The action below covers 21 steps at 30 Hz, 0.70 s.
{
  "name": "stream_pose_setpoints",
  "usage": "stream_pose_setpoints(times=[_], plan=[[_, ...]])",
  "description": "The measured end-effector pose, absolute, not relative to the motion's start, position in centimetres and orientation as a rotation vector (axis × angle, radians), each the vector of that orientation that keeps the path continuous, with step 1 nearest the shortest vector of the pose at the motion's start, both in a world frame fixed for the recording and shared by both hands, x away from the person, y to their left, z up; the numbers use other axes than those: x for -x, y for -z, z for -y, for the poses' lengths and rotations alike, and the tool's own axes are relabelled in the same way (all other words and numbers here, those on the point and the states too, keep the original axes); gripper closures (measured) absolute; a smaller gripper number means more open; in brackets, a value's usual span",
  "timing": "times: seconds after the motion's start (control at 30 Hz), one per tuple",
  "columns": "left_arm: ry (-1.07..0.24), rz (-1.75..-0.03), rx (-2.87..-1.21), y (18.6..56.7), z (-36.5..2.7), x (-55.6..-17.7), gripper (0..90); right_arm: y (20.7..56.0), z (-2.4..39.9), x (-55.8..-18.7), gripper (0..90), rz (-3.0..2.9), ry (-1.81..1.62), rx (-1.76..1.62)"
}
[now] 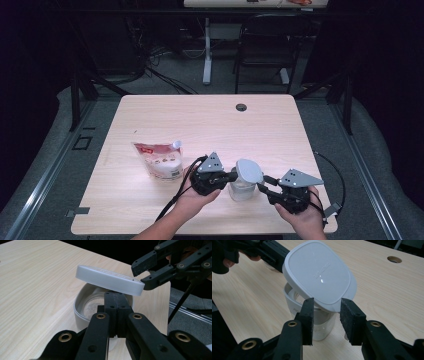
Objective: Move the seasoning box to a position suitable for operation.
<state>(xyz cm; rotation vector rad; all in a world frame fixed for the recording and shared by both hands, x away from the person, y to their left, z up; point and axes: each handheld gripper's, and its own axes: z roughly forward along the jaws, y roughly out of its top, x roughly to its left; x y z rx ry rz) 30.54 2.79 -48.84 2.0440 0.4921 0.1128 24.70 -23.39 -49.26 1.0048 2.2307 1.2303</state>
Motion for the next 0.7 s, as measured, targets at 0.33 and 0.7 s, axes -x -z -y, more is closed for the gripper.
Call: stream_pose_setpoints(times=[0.33,0.7], plan=[[-0.108,-0.492,-2.041,48.80,-2.66,-30.61,90.0,49.69,22.86,-24.61,55.8,-2.227,-1.168,-0.971],[-0.113,-0.487,-2.046,48.73,-2.63,-30.51,90.0,50.17,22.44,-24.90,53.6,-2.213,-1.145,-0.983]])
